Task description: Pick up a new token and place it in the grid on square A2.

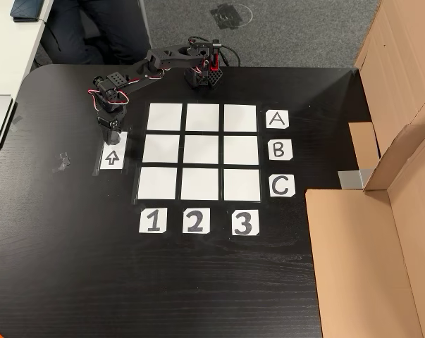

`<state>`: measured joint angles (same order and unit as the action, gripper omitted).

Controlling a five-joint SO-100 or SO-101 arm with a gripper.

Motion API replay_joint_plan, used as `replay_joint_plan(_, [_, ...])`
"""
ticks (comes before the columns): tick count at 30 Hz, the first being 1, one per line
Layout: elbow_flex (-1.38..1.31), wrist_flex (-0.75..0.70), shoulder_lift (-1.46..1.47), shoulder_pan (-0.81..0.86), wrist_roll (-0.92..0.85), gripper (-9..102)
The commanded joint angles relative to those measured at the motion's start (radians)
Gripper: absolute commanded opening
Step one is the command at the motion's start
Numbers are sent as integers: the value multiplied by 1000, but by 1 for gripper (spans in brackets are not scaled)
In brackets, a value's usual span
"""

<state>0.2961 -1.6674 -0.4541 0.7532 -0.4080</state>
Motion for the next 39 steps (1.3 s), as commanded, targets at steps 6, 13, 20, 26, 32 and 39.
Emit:
replay_joint_plan(6, [-41, -5, -5, -3, -2, 22])
replay_joint_plan(13, [-48, -5, 5, -3, 0, 16])
replay_joint_plan(20, [-61, -17, 6, -3, 0, 13])
replay_joint_plan(26, [-106, -58, -11, -5, 15, 13])
replay_joint_plan(32, [-97, -71, -66, -21, 28, 13])
replay_joint_plan(39, [-67, -74, -147, -72, 46, 13])
